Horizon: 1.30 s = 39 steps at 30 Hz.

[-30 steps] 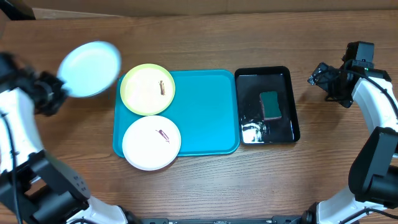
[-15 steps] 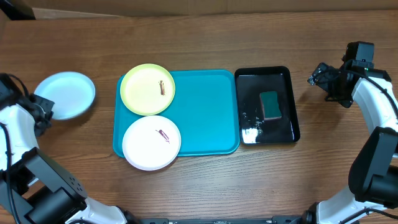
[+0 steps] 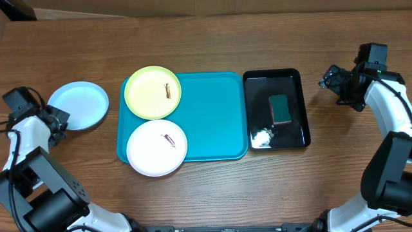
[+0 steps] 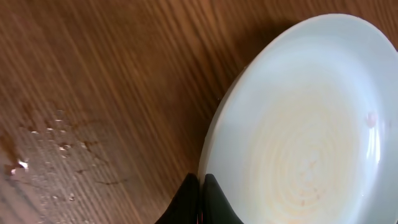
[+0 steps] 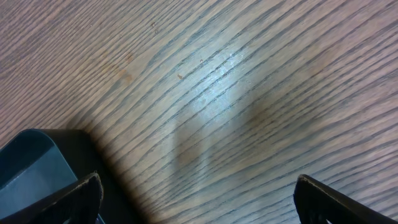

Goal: Clean dirty plates on tray and stack at the side
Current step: 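Move the left gripper back and pinch the yellow plate's rim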

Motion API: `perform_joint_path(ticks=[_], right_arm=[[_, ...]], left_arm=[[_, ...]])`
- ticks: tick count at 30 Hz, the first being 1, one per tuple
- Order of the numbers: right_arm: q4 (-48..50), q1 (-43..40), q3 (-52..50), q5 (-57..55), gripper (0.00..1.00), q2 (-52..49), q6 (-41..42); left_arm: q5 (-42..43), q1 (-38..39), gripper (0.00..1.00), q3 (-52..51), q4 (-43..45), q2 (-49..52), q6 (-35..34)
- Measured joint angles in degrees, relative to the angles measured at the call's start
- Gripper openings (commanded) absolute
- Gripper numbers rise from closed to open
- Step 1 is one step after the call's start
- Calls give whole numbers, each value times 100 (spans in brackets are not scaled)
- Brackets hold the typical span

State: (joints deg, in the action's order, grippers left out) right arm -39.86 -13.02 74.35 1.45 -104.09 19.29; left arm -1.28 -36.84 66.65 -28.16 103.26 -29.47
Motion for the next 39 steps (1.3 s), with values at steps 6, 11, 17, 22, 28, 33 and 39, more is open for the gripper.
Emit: perform_joint_path(ticks=[6,11,17,22,28,33,39], right_arm=[[0,-2,0,0,100,0,0],[0,-2,0,2,100,0,2],[-2,-2,0,0,100,0,0],[2,-2,0,2,100,0,0],[0,-2,0,0,100,0,2],[2,-2,0,2,100,0,0],[2,-2,0,0,100,0,0]], left_arm=[[20,164,17,0,37,0,9],[52,190,17,0,39,0,114],[566,190,33,2,0,0,463],[1161,374,34,463,-844,0,850],[1331,1290,51,1569,-1663,2,1213],[938,2284,49,1729,-1770,4,1353],[299,2951,49,1700,-1585,61,1451]])
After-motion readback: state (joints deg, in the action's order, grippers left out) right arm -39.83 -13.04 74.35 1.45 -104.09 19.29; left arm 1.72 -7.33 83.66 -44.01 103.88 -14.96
